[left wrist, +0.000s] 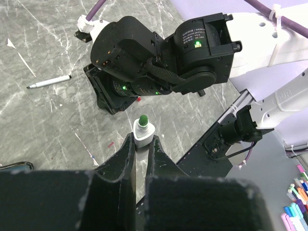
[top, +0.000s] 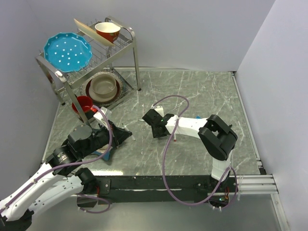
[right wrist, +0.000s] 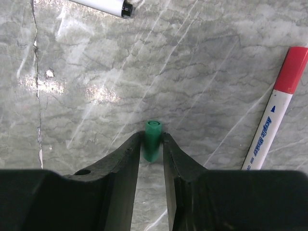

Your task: Insert the pens into the pen caps

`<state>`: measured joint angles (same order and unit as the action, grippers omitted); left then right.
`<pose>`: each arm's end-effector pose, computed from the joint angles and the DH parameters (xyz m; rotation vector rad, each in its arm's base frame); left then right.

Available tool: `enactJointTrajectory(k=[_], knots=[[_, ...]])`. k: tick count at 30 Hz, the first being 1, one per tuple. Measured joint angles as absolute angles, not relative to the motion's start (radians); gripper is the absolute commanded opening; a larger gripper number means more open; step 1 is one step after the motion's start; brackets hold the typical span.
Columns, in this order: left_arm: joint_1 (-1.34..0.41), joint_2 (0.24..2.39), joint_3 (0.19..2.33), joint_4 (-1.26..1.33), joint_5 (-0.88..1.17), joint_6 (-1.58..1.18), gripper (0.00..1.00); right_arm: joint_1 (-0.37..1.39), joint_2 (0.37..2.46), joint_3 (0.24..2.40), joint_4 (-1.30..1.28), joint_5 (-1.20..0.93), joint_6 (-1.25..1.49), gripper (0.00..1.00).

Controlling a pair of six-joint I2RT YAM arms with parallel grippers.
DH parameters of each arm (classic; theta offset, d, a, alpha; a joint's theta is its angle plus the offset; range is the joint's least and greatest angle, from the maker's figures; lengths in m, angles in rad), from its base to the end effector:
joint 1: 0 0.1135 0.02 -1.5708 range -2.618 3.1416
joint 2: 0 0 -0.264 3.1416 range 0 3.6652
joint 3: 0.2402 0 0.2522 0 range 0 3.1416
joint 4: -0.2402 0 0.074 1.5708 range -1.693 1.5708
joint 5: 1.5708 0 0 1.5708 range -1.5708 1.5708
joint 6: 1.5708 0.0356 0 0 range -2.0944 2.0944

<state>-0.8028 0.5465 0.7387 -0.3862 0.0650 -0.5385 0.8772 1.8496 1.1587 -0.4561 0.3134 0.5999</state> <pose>0.0893 -0.0958 0.3353 0.2978 1.8585 -1.0099 0.2412 0.2729 0.1591 -0.2739 2.6078 0.0734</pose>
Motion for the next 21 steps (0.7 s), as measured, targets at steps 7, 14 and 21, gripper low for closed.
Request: enactJointTrajectory(k=[7,14,21], knots=[[-0.803,0.553,0.734,-0.363,0.103,-0.539,0.01,0.877,1.847,1.143,-0.422,0.295,0.587,0.19],[-0.803,0.585,0.72,-0.322,0.166,-0.546,0.01,0.877,1.802,1.072,-0.346,0.295,0.584,0.09],[-0.803,0.599,0.685,-0.275,0.241,-0.571,0.01,0.877,1.717,0.951,-0.249,0.297,0.602,0.06]])
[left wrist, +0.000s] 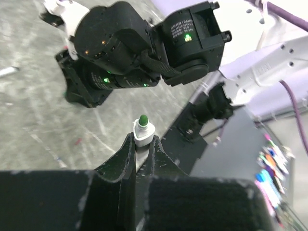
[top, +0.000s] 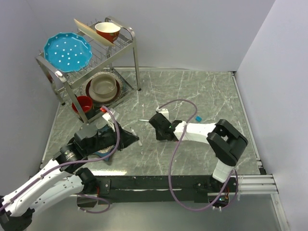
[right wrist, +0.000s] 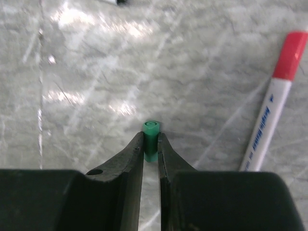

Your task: Insert the pens into the pen caps

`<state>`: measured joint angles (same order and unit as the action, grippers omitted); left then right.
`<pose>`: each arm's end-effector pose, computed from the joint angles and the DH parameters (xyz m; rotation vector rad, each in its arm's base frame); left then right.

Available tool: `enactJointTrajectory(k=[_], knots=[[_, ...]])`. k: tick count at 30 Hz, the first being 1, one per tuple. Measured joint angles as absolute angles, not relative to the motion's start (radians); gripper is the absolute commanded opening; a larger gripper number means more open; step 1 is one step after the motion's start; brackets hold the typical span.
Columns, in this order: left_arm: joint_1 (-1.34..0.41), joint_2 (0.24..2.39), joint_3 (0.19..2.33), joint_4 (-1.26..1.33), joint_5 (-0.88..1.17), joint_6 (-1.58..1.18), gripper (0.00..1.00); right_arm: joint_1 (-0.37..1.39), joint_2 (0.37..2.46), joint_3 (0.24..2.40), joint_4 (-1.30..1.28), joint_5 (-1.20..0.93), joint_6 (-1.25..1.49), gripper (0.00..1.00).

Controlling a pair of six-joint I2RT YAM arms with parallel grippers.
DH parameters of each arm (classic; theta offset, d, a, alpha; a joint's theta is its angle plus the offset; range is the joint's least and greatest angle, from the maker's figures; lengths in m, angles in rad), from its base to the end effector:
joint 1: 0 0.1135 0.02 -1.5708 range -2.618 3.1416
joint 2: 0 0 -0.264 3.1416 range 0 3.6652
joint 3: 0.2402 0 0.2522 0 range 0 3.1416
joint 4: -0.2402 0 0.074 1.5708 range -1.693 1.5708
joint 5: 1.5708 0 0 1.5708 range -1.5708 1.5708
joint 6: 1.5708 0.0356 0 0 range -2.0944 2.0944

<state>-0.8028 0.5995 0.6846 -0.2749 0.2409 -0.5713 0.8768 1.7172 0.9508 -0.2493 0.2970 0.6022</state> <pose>0.0964 -0.1121 0.3226 0.4102 1.8747 -1.1793 0.2213 0.2497 0.1562 -0.2394 2.5207 0.2061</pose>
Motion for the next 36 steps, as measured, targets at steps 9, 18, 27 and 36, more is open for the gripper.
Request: enactJointTrajectory(k=[9,18,27,36], knots=[[-0.803,0.728,0.642,-0.173,0.369,-0.606,0.01,0.877,1.544,0.833,-0.234,0.296,0.62,0.05],[-0.803,0.849,0.627,-0.106,0.408,-0.621,0.01,0.877,1.251,0.757,-0.171,0.299,0.616,0.05],[-0.803,0.934,0.626,-0.041,0.453,-0.64,0.01,0.877,0.983,0.688,-0.095,0.253,0.605,0.05],[-0.803,1.002,0.627,0.018,0.529,-0.648,0.01,0.877,0.835,0.659,-0.025,0.162,0.609,0.05]])
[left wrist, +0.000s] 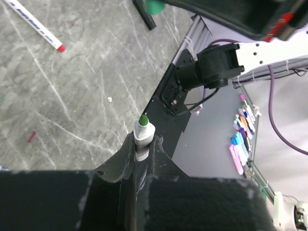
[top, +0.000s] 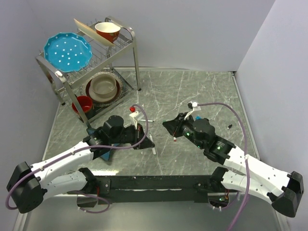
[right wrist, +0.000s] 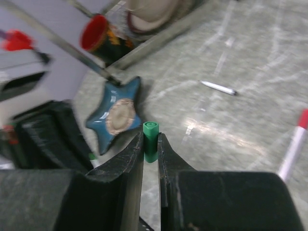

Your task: Insert the pens into the pen caps

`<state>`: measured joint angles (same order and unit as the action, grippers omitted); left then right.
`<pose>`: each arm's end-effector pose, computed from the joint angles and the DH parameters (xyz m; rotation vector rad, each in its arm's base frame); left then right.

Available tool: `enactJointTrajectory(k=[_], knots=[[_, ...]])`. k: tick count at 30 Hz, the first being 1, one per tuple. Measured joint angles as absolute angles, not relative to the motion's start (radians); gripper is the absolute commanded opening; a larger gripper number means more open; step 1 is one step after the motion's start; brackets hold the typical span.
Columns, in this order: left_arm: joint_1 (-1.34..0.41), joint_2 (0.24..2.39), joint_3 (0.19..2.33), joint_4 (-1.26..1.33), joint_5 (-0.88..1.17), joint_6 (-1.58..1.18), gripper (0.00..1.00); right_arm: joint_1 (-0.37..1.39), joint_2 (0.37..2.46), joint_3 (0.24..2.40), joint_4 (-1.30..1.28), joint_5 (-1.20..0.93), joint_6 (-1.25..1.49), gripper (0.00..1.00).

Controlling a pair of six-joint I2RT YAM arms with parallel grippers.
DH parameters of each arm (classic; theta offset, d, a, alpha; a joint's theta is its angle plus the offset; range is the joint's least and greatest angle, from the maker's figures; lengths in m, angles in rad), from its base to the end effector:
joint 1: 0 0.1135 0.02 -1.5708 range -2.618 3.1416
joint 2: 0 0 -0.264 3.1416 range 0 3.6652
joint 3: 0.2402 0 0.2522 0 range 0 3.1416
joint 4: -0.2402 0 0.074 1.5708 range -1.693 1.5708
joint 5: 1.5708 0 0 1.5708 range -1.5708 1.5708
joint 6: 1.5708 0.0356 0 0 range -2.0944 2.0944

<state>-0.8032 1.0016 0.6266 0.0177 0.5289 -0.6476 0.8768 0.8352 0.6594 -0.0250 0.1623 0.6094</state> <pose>0.1438 -0.1749 0.2654 0.5667 2.0999 -1.4175 0.1333 0.1512 0.3037 -0.1255 1.8610 0.9173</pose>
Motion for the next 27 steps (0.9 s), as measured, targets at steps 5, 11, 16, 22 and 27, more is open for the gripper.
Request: enactJointTrajectory(k=[5,11,16,22,27], knots=[[-0.803,1.028,0.633,0.033,0.562,-0.648,0.01,0.877,0.811,0.646,0.054,0.079,0.617,0.05],[-0.803,1.044,0.656,0.045,0.589,-0.647,0.01,0.877,0.825,0.646,0.121,0.013,0.625,0.05],[-0.803,1.043,0.657,0.048,0.603,-0.647,0.01,0.879,0.867,0.645,0.155,-0.043,0.647,0.05],[-0.803,1.023,0.657,0.048,0.606,-0.646,0.01,0.891,0.865,0.622,0.186,-0.07,0.666,0.05],[-0.803,1.02,0.657,0.048,0.607,-0.643,0.01,0.894,0.87,0.622,0.201,-0.075,0.669,0.05]])
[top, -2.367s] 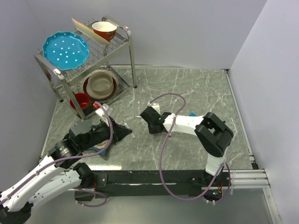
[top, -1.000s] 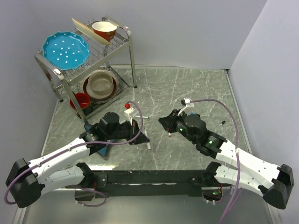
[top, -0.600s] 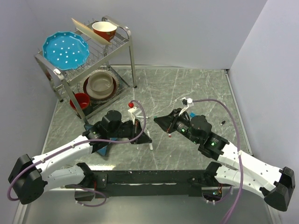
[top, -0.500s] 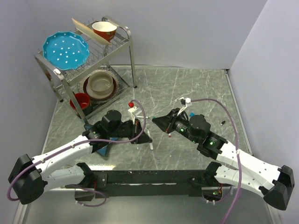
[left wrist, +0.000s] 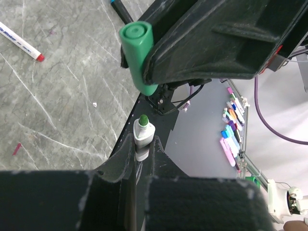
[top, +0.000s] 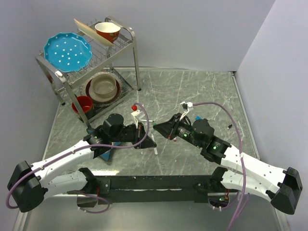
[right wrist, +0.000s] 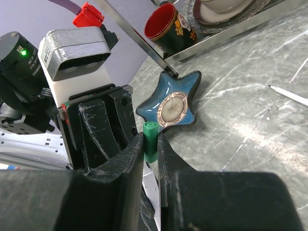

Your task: Insert the pens into the pen caps

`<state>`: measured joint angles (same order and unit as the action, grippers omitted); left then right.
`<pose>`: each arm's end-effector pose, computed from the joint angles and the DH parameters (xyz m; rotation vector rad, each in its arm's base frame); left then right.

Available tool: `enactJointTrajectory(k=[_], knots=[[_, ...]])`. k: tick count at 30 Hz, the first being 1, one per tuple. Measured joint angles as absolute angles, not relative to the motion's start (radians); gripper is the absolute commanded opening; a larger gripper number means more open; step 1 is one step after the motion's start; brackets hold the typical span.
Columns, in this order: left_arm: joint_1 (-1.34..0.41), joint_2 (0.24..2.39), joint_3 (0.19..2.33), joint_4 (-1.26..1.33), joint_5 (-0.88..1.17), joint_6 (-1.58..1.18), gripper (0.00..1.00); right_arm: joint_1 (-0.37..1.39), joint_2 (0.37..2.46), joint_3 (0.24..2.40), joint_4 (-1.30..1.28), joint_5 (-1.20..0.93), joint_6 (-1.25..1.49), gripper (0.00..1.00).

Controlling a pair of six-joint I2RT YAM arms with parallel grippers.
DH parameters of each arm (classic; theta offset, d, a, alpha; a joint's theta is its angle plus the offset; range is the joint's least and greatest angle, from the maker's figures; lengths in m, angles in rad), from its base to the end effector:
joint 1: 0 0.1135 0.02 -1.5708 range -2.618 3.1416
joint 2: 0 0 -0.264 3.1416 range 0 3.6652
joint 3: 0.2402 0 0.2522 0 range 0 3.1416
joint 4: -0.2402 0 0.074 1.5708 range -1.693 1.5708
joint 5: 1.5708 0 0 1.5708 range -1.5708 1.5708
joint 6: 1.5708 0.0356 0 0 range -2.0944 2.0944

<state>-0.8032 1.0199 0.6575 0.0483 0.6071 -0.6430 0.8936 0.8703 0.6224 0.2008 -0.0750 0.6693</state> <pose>0.1453 -0.1798 0.2758 0.6416 2.0458 -1.4961 0.1304 0.1664 0.3082 -0.2612 1.7532 1.2374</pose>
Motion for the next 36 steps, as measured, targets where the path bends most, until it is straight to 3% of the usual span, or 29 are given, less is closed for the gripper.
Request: enactJointTrajectory(k=[36], knots=[[-0.803,1.016,0.657,0.056,0.632,-0.64,0.01,0.932,0.916,0.646,0.214,-0.08,0.672,0.04]])
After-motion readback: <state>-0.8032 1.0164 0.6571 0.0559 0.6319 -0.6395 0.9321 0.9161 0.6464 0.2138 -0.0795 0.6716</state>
